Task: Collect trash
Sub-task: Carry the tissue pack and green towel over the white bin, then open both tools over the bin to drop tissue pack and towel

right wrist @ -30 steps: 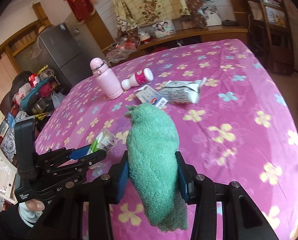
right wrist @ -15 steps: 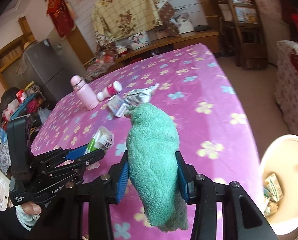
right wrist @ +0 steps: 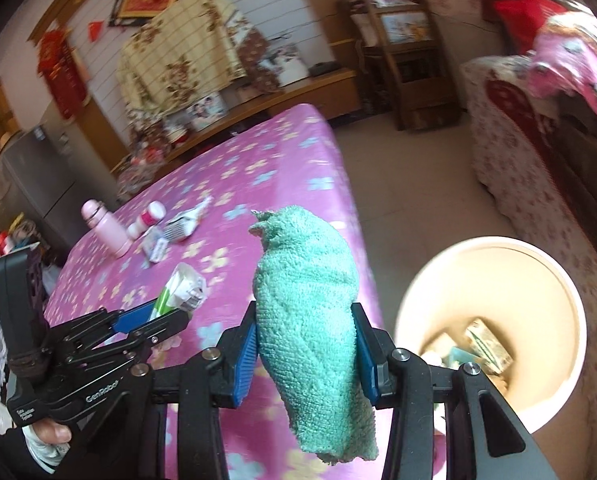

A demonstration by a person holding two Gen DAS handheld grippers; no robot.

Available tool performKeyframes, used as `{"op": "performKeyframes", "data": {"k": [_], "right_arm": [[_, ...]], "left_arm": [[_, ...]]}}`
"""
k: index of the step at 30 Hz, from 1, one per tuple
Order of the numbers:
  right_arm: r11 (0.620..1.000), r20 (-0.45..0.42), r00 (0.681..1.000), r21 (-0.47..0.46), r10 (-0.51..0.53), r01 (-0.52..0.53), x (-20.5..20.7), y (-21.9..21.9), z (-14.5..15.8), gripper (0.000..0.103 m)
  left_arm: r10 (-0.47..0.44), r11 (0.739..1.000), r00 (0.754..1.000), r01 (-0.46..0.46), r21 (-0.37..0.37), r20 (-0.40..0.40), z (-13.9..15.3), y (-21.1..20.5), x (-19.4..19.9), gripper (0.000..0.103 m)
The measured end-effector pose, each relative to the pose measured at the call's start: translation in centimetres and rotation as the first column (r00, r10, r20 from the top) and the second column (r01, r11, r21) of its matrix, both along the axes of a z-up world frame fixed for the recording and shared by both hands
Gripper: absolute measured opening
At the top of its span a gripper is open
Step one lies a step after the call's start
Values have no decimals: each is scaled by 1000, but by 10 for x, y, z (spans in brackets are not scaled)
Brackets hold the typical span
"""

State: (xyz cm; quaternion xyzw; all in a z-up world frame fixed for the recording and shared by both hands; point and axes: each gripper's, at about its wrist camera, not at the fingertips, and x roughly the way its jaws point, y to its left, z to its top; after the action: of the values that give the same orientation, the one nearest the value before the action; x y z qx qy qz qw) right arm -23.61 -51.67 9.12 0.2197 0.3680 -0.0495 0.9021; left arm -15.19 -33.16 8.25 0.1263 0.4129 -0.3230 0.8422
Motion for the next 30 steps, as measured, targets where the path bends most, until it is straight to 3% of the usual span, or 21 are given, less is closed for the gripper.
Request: {"op": "performKeyframes", "data": {"k": [14, 30], "right_arm": [[974, -79, 973, 41, -217, 221, -30, -86, -25, 45], [931, -132, 930, 84, -342, 354, -44, -129, -54, 47]], "left_arm": [[-128, 992, 990, 127, -8, -68, -13, -90, -17, 35], [-176, 984, 976, 178, -1, -128, -36, -145, -21, 35]]}}
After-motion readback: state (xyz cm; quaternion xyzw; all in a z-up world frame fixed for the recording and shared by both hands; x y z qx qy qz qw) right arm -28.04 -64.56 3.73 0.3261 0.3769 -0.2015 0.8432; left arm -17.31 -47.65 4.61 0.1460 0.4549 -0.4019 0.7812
